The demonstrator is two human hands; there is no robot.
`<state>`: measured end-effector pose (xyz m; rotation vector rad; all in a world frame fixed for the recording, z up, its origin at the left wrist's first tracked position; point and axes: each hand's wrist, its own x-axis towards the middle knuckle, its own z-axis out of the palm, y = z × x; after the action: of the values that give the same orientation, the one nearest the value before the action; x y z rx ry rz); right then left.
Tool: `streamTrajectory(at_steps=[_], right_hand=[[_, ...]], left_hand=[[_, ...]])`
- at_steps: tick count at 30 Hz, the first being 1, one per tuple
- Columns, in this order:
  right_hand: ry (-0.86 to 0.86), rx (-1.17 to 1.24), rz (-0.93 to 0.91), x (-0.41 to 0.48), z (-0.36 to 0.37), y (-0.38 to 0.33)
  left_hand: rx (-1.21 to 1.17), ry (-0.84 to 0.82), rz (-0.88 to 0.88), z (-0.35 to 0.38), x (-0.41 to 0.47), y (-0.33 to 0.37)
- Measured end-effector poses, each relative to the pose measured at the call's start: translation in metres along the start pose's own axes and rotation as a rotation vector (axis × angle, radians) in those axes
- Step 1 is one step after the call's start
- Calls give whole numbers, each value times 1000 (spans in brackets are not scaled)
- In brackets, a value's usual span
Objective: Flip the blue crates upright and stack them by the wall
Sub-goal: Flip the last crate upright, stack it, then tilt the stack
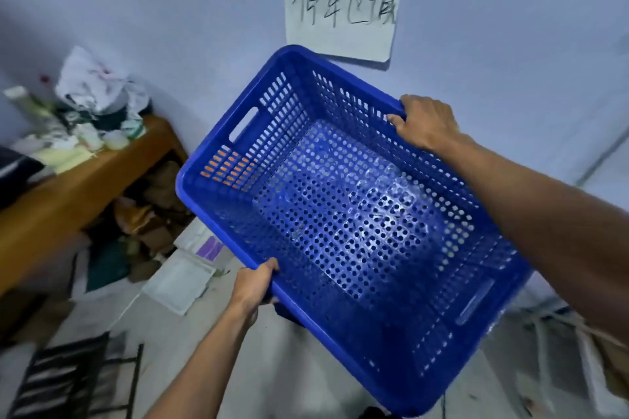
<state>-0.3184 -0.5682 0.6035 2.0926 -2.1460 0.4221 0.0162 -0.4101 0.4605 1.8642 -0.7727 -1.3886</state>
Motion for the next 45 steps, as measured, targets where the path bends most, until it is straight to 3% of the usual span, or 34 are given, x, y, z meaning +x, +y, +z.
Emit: streamTrajectory(at_steps=[7, 11, 26, 33, 45], right_hand=[[-95, -3, -244, 80, 49, -9], [-140, -30, -276, 105, 79, -12], [-150, 59, -52, 147, 156, 10], [-505, 8, -102, 151, 162, 32], [-673, 117, -221, 56, 150, -3]], left_hand=[[-111, -59, -153, 36, 8, -14], [-118, -126, -198, 39, 16, -16], [-84, -138, -208, 75, 49, 22], [-49, -136, -248, 99, 64, 45], [110, -214, -257, 98, 55, 50]])
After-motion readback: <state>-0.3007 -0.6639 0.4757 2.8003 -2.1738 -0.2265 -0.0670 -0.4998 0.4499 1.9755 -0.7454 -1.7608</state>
